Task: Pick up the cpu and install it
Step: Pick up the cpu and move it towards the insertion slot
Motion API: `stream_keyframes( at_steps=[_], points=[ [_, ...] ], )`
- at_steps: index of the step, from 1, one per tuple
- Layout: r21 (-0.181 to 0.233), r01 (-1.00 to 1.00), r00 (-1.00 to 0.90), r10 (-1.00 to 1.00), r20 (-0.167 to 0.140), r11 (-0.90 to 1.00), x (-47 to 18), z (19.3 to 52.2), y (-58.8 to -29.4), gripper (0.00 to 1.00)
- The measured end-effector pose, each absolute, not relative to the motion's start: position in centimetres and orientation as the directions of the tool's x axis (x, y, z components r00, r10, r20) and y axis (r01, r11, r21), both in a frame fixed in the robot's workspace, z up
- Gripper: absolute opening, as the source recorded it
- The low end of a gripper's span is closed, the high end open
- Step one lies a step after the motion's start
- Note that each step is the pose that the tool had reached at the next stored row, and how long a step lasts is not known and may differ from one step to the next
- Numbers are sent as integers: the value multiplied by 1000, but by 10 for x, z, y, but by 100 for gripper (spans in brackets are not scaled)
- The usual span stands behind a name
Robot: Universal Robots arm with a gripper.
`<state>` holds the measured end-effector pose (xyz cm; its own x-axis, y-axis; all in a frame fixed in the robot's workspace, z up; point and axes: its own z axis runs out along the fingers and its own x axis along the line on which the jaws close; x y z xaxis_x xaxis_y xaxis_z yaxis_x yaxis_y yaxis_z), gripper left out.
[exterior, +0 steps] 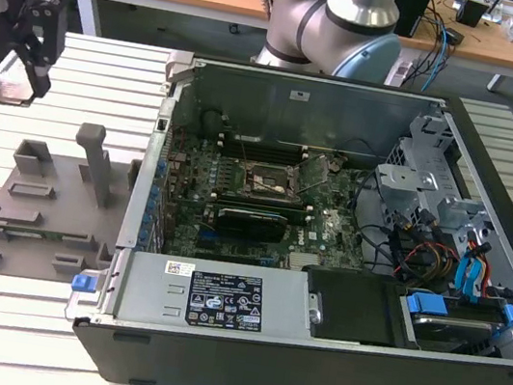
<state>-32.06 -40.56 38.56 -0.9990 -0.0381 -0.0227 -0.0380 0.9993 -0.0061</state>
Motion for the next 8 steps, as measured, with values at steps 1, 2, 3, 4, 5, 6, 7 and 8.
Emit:
stream_keyframes(
  at_steps=[1,2,3,4,5,6,7,8],
  points=[
    [-6,-38,-999,-38,-23,999,-303,386,-406,55],
    [-6,-38,-999,-38,-23,999,-298,386,-405,55],
    [-6,-38,-999,-38,-23,999,-294,386,-405,55],
    [-6,-38,-999,-38,-23,999,-289,386,-405,55],
    [-6,-38,-999,-38,-23,999,-284,386,-405,55],
    [-6,-38,-999,-38,-23,999,-277,386,-405,55],
    [-6,-38,-999,-38,-23,999,-273,386,-405,55],
    [-6,-38,-999,-38,-23,999,-271,386,-405,55]
  ],
)
